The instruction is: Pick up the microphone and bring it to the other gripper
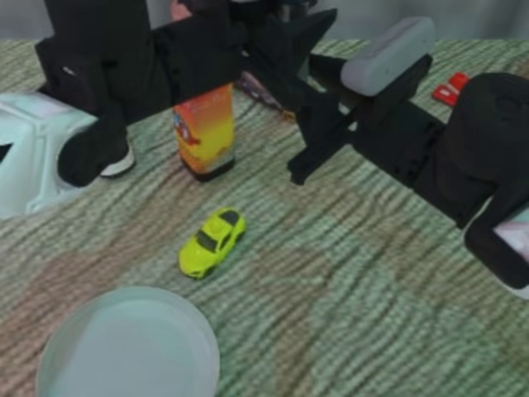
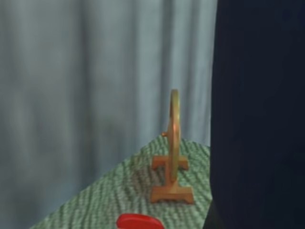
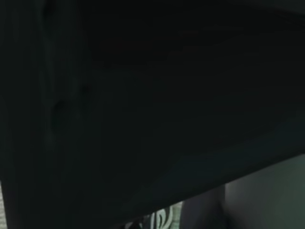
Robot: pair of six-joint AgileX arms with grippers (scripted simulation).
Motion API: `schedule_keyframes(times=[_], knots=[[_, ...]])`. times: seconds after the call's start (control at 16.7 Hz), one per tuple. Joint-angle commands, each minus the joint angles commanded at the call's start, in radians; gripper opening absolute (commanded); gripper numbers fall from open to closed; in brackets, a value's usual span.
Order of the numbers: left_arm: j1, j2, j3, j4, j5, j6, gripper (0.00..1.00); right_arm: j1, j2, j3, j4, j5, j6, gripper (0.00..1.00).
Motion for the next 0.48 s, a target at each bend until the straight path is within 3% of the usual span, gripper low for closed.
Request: schedule_keyframes(times=[0.12, 0.48], knots=[[0.0, 0.0, 0.0, 0.0, 0.0, 0.0, 0.0, 0.0, 0.0, 0.0, 0.0, 0.0, 0.0, 0.0], [0.0, 0.0, 0.0, 0.0, 0.0, 0.0, 0.0, 0.0, 0.0, 0.0, 0.0, 0.0, 0.0, 0.0]])
